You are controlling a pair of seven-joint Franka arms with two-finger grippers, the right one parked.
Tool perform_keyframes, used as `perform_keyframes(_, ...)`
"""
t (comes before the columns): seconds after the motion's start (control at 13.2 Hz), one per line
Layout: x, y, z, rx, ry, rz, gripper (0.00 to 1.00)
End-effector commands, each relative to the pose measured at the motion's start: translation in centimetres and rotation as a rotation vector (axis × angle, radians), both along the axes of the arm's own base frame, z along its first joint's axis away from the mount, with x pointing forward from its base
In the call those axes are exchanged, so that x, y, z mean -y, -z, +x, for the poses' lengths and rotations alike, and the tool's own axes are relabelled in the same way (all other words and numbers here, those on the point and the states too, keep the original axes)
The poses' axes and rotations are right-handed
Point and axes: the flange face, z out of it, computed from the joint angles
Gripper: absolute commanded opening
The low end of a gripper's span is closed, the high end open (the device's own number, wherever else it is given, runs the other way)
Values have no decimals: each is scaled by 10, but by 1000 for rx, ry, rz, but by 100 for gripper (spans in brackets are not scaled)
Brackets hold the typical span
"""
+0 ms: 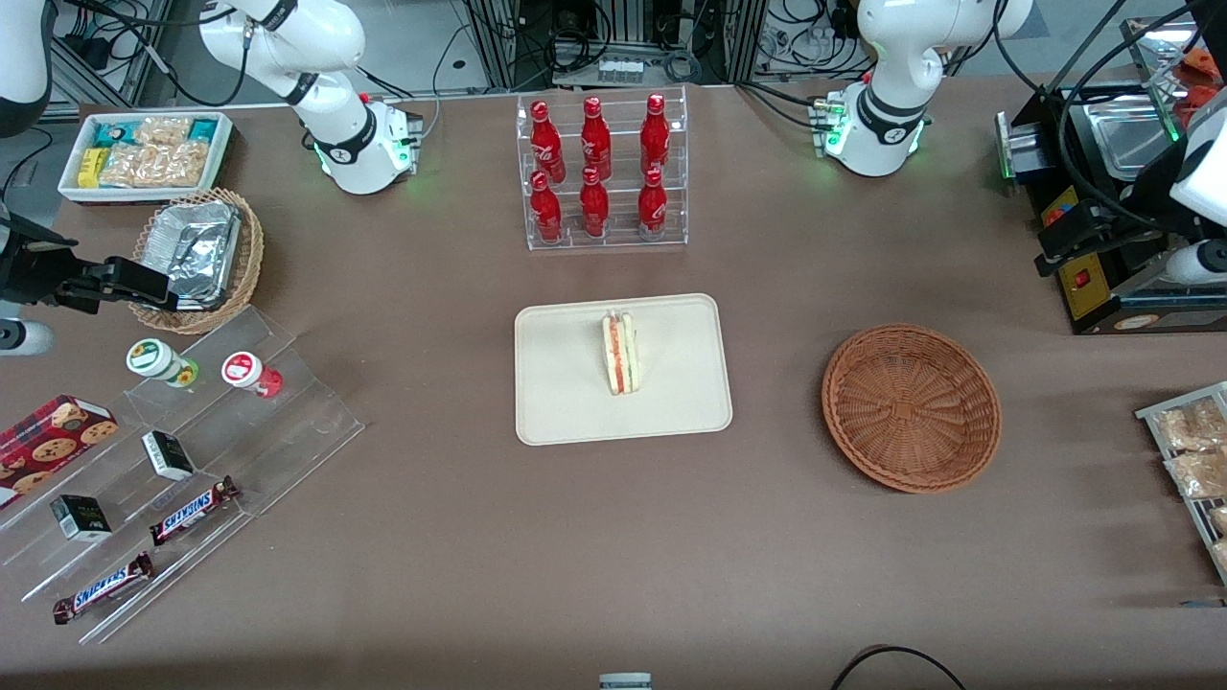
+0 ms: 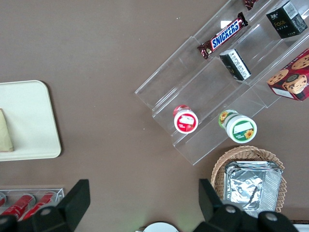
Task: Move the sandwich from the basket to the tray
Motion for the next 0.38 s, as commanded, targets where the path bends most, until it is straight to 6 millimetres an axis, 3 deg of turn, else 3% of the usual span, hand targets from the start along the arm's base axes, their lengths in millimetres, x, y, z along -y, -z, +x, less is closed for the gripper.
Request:
perform_keyframes(0.0,0,-8,10,13,19,15,100)
perform_keyframes(0.3,2,-4,8,-5,37,39,100)
